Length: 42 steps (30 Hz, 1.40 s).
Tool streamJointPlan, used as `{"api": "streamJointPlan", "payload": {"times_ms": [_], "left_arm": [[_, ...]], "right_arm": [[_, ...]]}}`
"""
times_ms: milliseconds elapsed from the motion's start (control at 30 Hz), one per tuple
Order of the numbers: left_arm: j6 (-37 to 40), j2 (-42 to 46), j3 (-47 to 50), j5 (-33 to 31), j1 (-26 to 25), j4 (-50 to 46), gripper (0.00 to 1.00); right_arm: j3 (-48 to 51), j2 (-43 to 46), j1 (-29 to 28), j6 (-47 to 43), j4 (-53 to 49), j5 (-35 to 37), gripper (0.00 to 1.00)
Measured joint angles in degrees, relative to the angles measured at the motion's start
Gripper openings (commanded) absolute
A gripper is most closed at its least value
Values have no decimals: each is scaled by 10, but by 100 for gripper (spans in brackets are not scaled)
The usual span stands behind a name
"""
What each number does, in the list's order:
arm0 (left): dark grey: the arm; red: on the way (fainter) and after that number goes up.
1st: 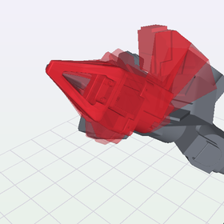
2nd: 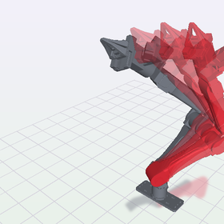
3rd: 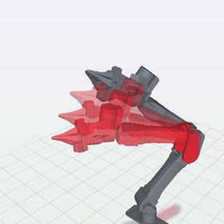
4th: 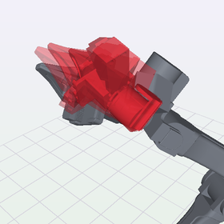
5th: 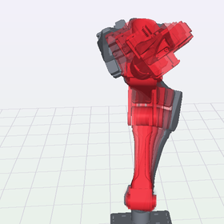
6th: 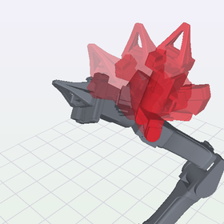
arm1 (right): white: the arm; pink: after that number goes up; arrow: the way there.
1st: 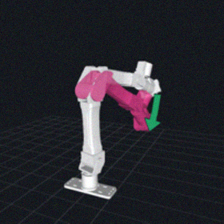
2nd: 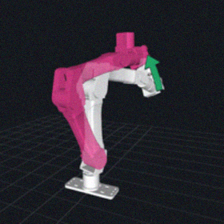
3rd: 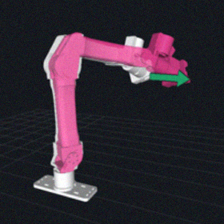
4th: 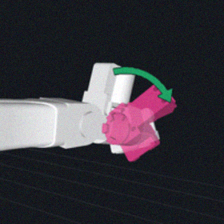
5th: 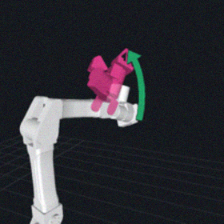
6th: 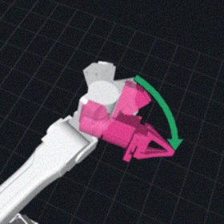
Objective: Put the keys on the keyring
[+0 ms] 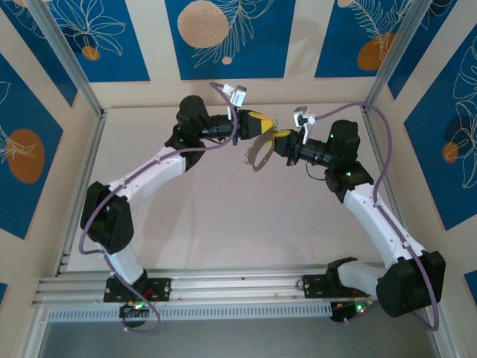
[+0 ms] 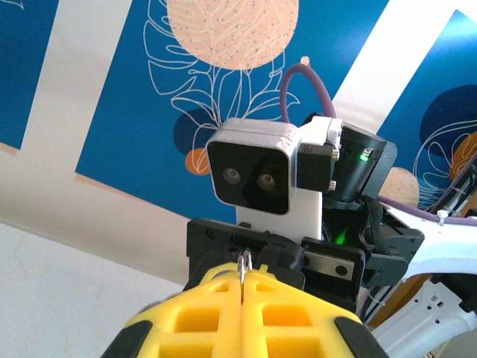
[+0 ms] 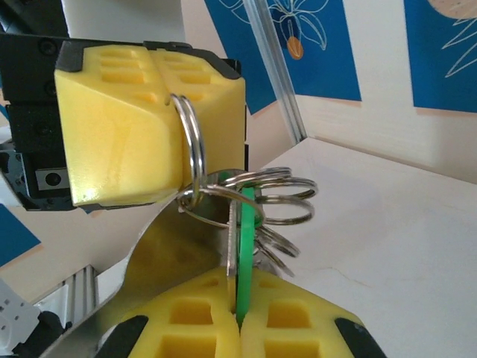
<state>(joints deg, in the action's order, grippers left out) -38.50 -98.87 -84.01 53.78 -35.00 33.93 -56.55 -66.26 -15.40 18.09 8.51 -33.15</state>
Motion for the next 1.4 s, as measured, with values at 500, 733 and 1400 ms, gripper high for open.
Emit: {"api": "streamJointPlan", "payload": {"times_ms": [500,733,1400], "left_arm": [[-2,7,9,-3,3,8,0],[-2,7,9,1,-1,8,0],[-2,6,9,19,0,-4,0]], "right_arm": [[-34,-18,-7,-37,-60,-9,0],[-33,-2,29,-31,-60,-41,0],[-37,-16,-6,-66,-111,-59,0]]}}
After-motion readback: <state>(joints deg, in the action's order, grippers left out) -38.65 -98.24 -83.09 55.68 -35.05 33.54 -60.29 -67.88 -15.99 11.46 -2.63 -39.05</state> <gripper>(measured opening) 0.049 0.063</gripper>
